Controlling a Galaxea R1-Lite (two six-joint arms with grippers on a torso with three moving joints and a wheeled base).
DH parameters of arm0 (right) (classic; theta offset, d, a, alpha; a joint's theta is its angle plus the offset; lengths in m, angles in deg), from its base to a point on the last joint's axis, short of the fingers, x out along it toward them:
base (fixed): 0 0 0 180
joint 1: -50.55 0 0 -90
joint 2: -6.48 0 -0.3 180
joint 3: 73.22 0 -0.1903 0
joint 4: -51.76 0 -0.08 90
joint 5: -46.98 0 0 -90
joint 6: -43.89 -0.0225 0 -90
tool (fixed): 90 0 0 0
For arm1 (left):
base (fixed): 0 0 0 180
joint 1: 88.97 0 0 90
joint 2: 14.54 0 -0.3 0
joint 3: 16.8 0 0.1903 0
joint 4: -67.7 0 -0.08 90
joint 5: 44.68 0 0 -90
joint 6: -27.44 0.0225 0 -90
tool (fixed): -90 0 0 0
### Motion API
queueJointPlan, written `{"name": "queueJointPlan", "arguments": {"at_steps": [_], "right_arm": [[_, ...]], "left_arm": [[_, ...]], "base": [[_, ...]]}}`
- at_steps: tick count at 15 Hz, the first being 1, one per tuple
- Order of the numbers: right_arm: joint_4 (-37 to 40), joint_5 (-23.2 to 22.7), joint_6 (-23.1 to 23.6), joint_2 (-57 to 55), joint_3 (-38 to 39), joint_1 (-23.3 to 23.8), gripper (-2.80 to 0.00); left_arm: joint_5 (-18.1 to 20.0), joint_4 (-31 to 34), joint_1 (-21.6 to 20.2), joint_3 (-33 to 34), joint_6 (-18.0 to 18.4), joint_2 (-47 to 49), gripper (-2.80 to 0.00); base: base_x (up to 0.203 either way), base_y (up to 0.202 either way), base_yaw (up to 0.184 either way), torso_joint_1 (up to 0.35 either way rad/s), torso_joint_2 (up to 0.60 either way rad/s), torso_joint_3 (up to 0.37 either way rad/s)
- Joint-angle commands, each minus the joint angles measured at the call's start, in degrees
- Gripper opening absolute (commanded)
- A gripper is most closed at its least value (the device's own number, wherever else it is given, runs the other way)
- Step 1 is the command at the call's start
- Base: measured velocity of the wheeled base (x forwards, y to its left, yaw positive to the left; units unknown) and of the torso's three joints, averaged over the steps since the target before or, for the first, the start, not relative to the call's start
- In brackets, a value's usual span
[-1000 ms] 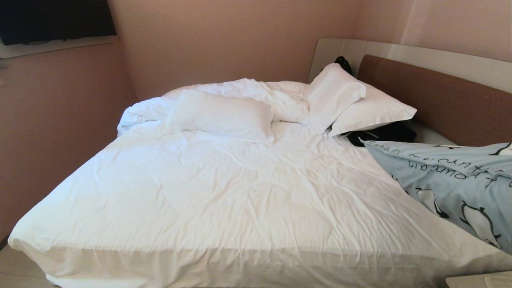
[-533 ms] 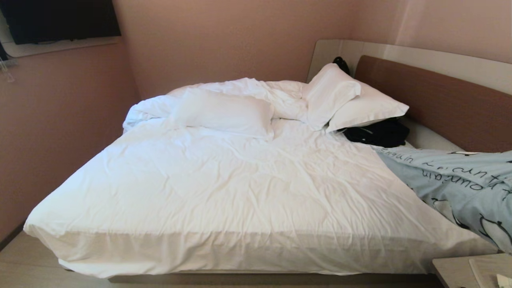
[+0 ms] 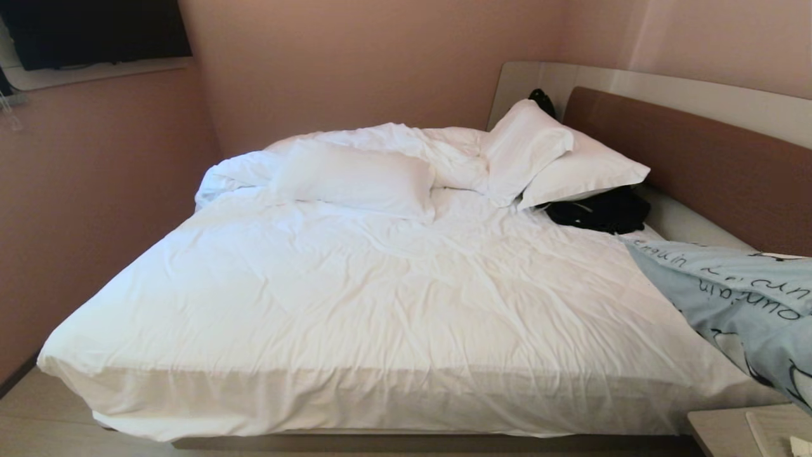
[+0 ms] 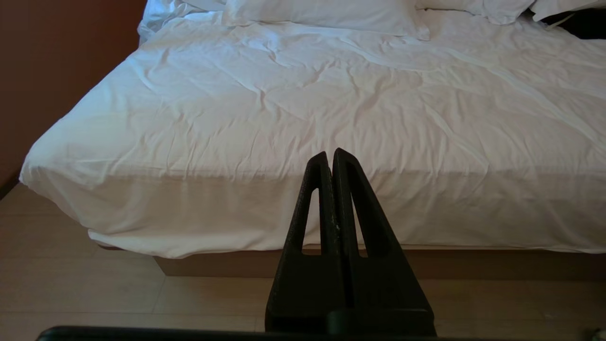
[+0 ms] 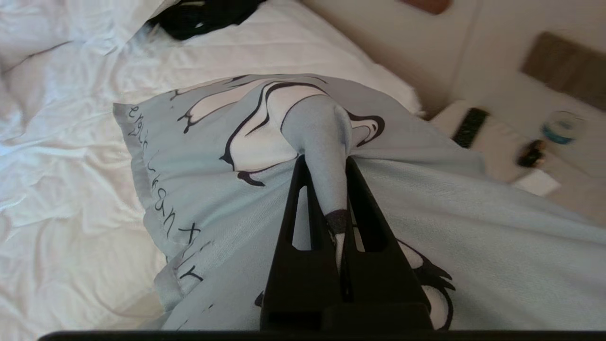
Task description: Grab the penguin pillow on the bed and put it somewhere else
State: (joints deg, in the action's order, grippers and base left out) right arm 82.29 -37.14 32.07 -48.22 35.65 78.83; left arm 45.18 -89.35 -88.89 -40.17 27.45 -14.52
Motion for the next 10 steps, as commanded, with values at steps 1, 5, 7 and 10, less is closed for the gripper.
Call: {"name": "queueJointPlan", "arguments": {"at_steps": [1,5,7,10], "right_arm": [[6.2,8.0,1.1,5.1,0.0,0.0,-2.8],[15.2,21.0,3.5,11.0,1.5,0.0,-2.8],[15.6,24.8,3.6,12.8,3.4,0.0,-2.8],[15.5,32.2,3.5,16.3,8.0,0.1,-2.8]], "left_arm": [[0.0,0.0,0.0,0.0,0.0,0.0,-2.8],[0.0,0.0,0.0,0.0,0.0,0.0,-2.8],[0.0,0.0,0.0,0.0,0.0,0.0,-2.8],[0.0,0.0,0.0,0.0,0.0,0.0,-2.8]], "base": [[0.0,0.0,0.0,0.0,0.0,0.0],[0.0,0.0,0.0,0.0,0.0,0.0],[0.0,0.0,0.0,0.0,0.0,0.0],[0.0,0.0,0.0,0.0,0.0,0.0]]}}
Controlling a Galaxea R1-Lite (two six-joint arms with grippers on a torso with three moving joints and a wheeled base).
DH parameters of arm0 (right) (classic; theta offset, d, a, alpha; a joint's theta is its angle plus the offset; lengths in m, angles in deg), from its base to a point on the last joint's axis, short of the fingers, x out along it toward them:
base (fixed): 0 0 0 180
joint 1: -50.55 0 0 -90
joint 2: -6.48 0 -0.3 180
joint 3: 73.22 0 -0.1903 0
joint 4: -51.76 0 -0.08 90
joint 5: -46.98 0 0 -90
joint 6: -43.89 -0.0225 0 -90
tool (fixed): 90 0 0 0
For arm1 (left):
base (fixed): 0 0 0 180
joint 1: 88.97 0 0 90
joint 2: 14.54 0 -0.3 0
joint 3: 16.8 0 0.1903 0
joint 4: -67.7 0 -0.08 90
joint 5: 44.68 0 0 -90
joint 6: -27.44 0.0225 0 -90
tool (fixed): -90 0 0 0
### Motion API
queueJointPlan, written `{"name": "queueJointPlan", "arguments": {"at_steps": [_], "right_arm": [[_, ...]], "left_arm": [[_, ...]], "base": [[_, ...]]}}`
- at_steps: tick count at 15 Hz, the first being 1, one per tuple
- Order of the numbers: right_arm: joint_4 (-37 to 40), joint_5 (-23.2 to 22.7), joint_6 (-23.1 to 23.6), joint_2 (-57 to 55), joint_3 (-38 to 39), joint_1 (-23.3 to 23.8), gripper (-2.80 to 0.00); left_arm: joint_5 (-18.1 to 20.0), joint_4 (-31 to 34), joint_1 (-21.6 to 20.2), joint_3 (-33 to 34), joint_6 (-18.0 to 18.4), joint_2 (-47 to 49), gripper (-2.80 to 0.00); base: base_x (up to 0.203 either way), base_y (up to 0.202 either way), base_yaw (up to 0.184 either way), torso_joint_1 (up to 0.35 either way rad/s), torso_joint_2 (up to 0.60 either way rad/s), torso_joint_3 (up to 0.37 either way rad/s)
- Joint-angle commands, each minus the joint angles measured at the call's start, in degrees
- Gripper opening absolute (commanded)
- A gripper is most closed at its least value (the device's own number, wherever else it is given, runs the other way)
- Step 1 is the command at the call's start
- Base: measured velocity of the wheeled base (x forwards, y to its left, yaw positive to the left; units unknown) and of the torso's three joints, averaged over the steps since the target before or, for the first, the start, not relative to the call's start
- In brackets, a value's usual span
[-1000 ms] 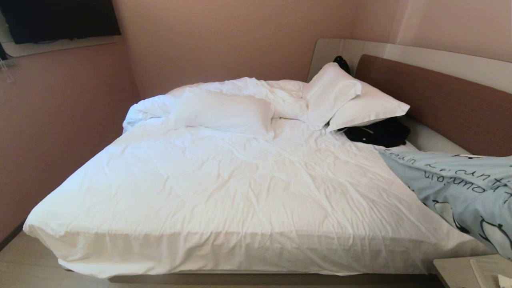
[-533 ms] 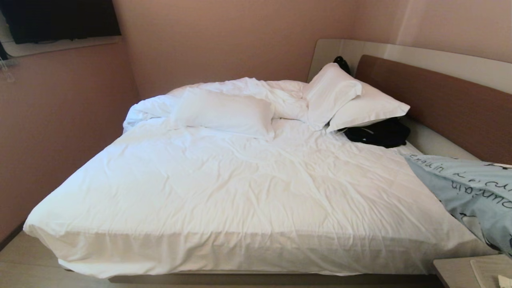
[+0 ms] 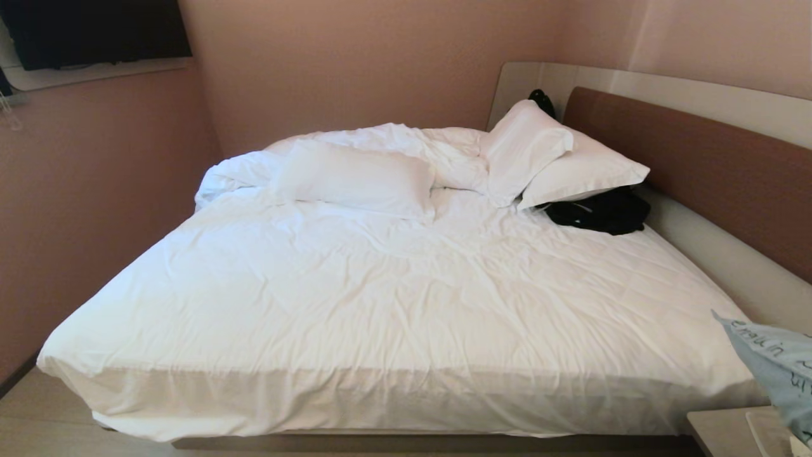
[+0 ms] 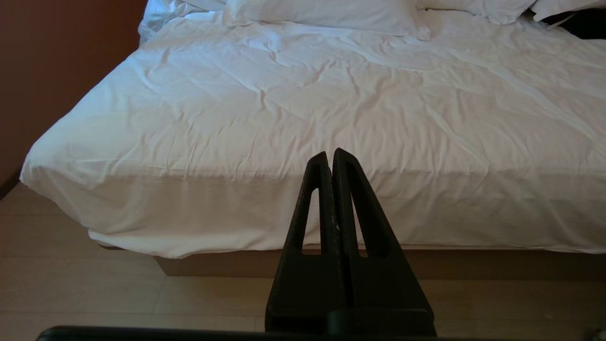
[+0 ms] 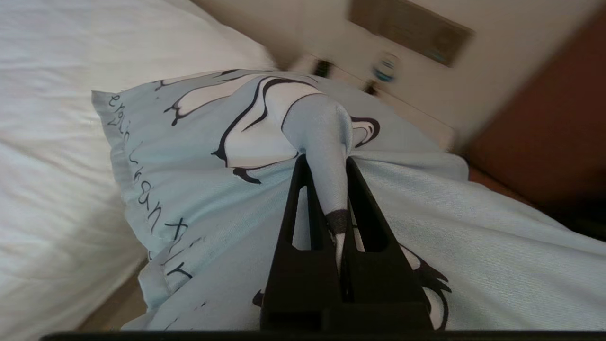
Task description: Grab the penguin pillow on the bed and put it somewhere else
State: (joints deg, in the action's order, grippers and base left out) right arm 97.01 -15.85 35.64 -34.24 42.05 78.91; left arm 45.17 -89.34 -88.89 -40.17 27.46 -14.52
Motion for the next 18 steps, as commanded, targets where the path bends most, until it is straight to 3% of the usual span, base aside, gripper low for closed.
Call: {"name": "queueJointPlan", "arguments": {"at_steps": [1,5,8,11,15,18], "right_arm": [[0.7,13.6,0.0,3.6,2.6,0.0,-2.8],[0.8,23.5,1.7,7.5,3.4,-0.1,-2.8],[0.9,25.6,1.6,8.7,6.8,0.0,-2.8],[0.9,30.7,1.7,10.3,13.9,0.3,-2.8],[0.9,30.8,1.7,10.9,15.9,0.3,-2.8],[0.5,30.5,1.8,5.0,13.8,0.3,-2.8]], "left_arm": [[0.0,0.0,0.0,0.0,0.0,0.0,-2.8],[0.0,0.0,0.0,0.0,0.0,0.0,-2.8],[0.0,0.0,0.0,0.0,0.0,0.0,-2.8],[0.0,0.0,0.0,0.0,0.0,0.0,-2.8],[0.0,0.0,0.0,0.0,0.0,0.0,-2.8],[0.0,0.0,0.0,0.0,0.0,0.0,-2.8]], "base": [[0.0,0.0,0.0,0.0,0.0,0.0],[0.0,0.0,0.0,0.0,0.0,0.0],[0.0,0.0,0.0,0.0,0.0,0.0],[0.0,0.0,0.0,0.0,0.0,0.0],[0.0,0.0,0.0,0.0,0.0,0.0],[0.0,0.0,0.0,0.0,0.0,0.0]]}}
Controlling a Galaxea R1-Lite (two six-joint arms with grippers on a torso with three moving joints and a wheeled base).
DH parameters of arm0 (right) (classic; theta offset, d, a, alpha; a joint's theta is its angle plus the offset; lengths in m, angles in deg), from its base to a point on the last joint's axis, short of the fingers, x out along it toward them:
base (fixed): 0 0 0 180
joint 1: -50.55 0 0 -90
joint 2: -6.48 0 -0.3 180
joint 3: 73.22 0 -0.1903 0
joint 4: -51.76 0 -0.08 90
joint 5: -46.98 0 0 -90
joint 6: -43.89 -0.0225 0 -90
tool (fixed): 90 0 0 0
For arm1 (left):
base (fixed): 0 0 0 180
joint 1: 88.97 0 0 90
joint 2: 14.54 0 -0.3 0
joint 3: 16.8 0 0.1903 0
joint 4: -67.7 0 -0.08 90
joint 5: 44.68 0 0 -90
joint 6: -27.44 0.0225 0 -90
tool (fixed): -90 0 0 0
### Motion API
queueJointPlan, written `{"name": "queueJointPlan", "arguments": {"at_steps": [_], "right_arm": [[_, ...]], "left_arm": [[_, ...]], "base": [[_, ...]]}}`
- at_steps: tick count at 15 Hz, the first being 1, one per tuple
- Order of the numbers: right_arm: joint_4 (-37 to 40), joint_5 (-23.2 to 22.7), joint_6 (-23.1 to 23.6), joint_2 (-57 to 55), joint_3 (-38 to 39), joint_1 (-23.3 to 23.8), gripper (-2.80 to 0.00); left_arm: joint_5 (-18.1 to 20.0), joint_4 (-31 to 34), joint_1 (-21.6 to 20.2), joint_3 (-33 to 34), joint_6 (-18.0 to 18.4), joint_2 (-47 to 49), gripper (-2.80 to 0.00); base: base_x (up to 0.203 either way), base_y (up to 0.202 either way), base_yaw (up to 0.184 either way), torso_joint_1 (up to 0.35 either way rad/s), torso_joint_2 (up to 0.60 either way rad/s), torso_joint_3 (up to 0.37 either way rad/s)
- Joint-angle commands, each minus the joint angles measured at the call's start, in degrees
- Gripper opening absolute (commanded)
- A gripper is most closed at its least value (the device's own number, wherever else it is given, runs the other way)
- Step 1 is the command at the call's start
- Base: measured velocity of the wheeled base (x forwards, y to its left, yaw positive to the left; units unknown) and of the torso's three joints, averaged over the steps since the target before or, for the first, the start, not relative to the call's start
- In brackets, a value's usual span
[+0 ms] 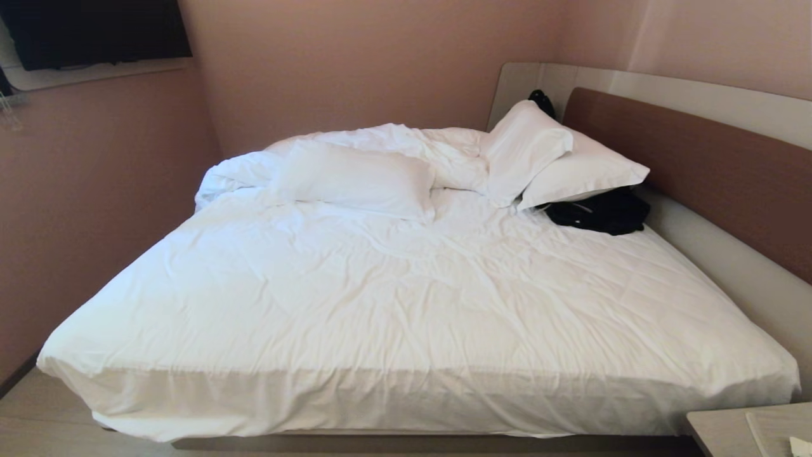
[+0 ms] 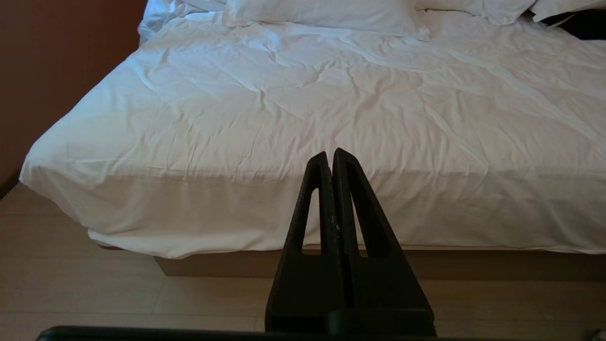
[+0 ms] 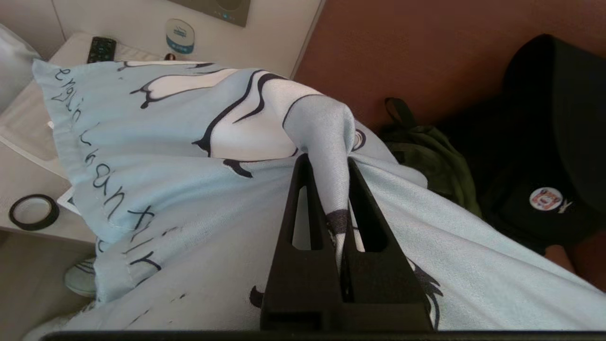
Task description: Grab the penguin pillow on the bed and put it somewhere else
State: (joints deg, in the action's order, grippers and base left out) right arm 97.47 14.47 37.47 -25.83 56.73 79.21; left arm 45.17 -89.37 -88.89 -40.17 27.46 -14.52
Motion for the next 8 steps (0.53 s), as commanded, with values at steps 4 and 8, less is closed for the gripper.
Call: {"name": "queueJointPlan", "arguments": {"at_steps": [4,8], "right_arm": [[0.0,-0.7,-0.1,-12.2,-5.7,1.4,-2.8],[-0.3,-7.4,0.6,-21.6,-11.9,9.7,-2.8]], "left_arm": [[0.0,0.0,0.0,0.0,0.0,0.0,-2.8],[0.0,0.0,0.0,0.0,0.0,0.0,-2.8]], "base": [[0.0,0.0,0.0,0.0,0.0,0.0],[0.0,0.0,0.0,0.0,0.0,0.0]]}}
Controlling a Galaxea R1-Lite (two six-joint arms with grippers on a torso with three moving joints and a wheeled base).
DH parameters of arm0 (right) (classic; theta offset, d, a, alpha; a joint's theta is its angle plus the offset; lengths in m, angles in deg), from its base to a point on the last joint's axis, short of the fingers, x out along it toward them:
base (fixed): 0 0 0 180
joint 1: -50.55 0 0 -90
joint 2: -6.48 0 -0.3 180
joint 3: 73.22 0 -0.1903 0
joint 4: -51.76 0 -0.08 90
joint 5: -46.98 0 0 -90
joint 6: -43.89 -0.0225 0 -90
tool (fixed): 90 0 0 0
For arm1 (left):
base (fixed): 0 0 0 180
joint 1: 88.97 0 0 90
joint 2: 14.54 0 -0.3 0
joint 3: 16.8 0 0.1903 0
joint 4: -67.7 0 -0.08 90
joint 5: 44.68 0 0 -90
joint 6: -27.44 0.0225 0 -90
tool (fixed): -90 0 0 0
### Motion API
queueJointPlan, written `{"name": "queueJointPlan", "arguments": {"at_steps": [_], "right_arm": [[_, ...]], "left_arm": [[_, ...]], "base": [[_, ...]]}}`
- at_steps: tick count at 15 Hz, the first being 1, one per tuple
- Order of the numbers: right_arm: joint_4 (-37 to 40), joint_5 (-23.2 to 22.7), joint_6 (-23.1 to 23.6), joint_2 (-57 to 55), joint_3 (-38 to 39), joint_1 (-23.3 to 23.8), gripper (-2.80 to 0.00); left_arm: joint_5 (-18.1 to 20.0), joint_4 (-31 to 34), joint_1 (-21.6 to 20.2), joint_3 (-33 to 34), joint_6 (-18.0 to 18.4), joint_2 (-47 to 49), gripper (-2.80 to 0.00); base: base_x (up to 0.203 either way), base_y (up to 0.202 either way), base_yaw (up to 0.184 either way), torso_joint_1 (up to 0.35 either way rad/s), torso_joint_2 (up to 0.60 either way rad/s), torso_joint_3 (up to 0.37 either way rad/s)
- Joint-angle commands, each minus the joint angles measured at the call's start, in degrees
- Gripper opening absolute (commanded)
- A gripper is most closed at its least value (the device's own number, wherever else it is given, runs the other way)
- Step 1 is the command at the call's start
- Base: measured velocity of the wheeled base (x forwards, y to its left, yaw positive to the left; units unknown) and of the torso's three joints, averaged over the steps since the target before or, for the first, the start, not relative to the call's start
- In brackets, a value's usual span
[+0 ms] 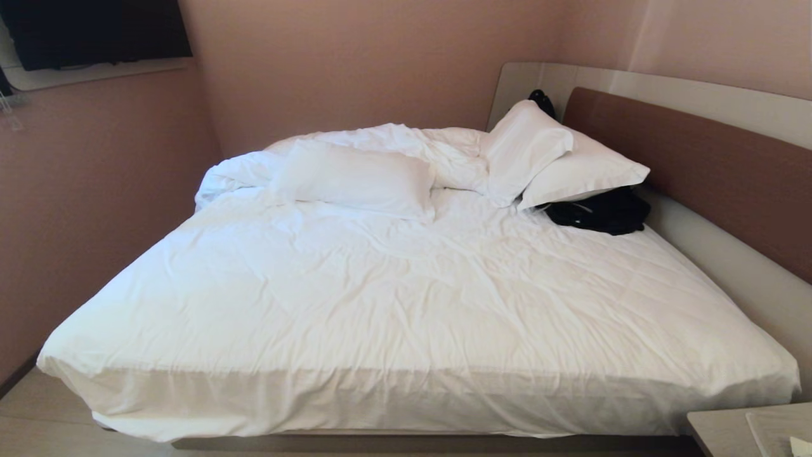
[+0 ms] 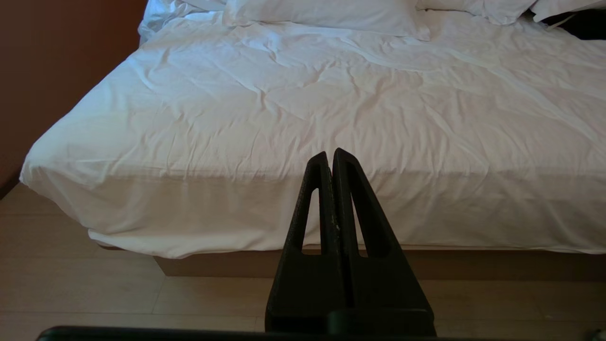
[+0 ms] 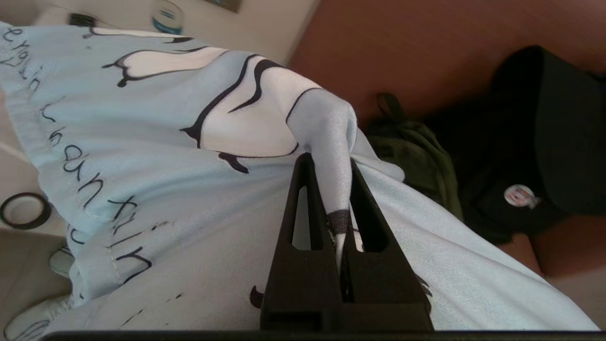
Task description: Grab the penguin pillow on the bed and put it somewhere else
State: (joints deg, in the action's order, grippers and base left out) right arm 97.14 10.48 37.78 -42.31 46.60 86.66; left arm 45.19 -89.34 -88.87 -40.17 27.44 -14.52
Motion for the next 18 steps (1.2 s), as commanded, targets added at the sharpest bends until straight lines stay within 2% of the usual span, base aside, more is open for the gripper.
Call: {"name": "queueJointPlan", "arguments": {"at_steps": [1,6,8,9,11,15,18], "right_arm": [[0.0,-6.3,1.1,-7.1,-3.6,5.5,-2.8],[0.0,-25.7,10.8,-13.9,-12.2,24.4,-2.8],[-0.4,-35.3,17.2,-14.8,-13.7,31.1,-2.8],[-2.4,-38.5,20.5,-15.0,-13.9,33.1,-2.8],[-6.0,-40.1,24.2,-15.4,-13.7,35.5,-2.8],[-6.5,-40.3,24.2,-20.0,-13.9,39.3,-2.8],[-9.9,-42.6,24.6,-26.2,-13.8,43.9,-2.8]], "left_arm": [[0.0,0.0,0.0,0.0,0.0,0.0,-2.8],[0.0,0.0,0.0,0.0,0.0,0.0,-2.8],[0.0,0.0,0.0,0.0,0.0,0.0,-2.8],[0.0,0.0,0.0,0.0,0.0,0.0,-2.8],[0.0,0.0,0.0,0.0,0.0,0.0,-2.8],[0.0,0.0,0.0,0.0,0.0,0.0,-2.8],[0.0,0.0,0.0,0.0,0.1,0.0,-2.8]], "base": [[0.0,0.0,0.0,0.0,0.0,0.0],[0.0,0.0,0.0,0.0,0.0,0.0],[0.0,0.0,0.0,0.0,0.0,0.0],[0.0,0.0,0.0,0.0,0.0,0.0],[0.0,0.0,0.0,0.0,0.0,0.0],[0.0,0.0,0.0,0.0,0.0,0.0],[0.0,0.0,0.0,0.0,0.0,0.0]]}}
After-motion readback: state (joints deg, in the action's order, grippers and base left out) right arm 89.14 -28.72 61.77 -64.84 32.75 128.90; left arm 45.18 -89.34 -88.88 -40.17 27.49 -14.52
